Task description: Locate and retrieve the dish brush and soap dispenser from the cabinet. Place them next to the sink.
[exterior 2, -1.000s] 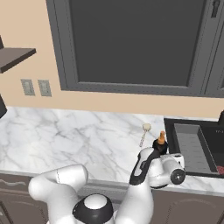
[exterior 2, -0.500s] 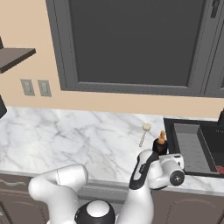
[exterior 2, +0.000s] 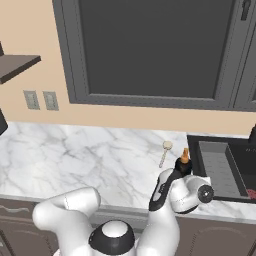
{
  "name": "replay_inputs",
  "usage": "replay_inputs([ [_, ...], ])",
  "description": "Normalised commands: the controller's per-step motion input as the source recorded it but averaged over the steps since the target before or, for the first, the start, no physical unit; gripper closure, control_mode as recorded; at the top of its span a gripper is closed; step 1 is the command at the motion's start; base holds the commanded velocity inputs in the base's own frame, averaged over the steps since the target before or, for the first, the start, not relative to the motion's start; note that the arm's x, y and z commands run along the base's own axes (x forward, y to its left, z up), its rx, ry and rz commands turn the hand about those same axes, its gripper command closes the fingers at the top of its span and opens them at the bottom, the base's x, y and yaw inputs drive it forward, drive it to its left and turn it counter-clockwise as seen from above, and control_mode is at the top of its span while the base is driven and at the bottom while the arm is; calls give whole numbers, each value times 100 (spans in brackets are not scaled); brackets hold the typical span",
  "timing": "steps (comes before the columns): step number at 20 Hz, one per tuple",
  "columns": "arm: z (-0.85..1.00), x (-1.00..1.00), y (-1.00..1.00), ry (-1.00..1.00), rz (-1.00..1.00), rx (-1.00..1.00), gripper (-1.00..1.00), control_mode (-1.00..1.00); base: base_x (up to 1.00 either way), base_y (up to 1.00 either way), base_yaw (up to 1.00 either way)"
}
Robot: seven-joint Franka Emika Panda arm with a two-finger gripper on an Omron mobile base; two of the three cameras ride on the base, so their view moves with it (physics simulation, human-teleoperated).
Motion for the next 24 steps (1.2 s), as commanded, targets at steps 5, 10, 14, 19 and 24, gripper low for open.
replay_inputs([
  [5, 2, -33, -25, 1, 0, 1, -100, -100, 0, 0, 0],
  [10, 3, -65, -11, -5, 0, 0, -100, -100, 0, 0, 0],
  [14, 26, -63, 26, 10, -3, -9, -100, -100, 0, 0, 0],
  [19, 46, -27, 52, 26, -1, -17, -100, -100, 0, 0, 0],
  [24, 49, -17, 56, 30, 0, -18, -100, -100, 0, 0, 0],
])
